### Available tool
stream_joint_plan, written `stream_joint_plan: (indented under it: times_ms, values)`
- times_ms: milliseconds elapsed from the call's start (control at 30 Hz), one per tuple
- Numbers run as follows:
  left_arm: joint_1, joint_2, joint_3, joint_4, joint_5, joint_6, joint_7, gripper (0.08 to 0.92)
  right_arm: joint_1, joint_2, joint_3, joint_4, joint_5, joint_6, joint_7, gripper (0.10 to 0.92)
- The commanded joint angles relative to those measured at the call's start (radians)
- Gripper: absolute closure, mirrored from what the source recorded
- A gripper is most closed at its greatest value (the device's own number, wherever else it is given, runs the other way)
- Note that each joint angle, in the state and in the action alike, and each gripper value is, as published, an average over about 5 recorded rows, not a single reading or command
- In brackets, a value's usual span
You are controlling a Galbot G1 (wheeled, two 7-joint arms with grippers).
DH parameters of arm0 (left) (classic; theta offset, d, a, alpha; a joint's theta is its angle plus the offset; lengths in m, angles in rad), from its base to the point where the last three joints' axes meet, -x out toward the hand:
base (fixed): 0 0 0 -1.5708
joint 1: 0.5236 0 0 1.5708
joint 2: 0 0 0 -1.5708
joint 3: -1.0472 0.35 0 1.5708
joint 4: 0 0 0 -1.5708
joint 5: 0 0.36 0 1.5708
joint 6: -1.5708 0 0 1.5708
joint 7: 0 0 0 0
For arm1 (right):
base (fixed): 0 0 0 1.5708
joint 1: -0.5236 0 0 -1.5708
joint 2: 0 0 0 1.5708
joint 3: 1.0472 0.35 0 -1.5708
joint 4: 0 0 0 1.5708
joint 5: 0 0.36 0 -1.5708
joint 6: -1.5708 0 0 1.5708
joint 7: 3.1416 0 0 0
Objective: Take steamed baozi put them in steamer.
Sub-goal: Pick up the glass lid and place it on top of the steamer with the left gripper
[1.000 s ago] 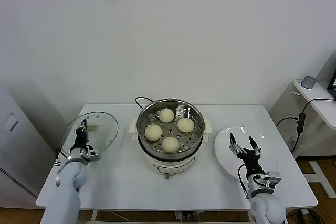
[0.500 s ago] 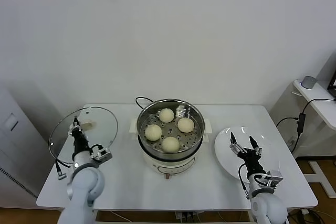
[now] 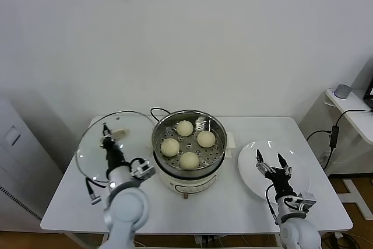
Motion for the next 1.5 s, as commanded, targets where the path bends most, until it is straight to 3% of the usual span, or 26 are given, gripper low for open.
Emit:
stream_joint_plan:
  times_ms: [33, 267, 600, 1000, 1500]
  values:
    - [-0.102, -0.079, 0.264, 0.046, 0.078, 0.053, 0.109, 0.879, -0.013, 0.008, 0.005, -0.002, -0.001, 0.005, -0.002, 0.203]
    - [-0.21, -0.079, 0.342, 0.109, -0.066, 0.053, 0.115, 0.879, -0.029, 0.014, 0.021, -0.006, -0.004, 0.012, -0.005, 0.203]
    - [-0.302, -0.079, 0.373, 0.261, -0.326, 0.053, -0.036, 0.879, -0.03, 0.041, 0.032, -0.012, -0.026, 0.011, -0.01, 0.203]
    - [-0.309, -0.079, 0.371, 0.342, -0.246, 0.053, -0.151, 0.879, -0.015, 0.058, 0.033, -0.023, -0.042, 0.008, -0.012, 0.203]
    - [-0.291, -0.079, 0.382, 0.348, -0.123, 0.053, -0.085, 0.879, -0.009, 0.061, 0.03, -0.037, -0.044, 0.013, -0.015, 0.203]
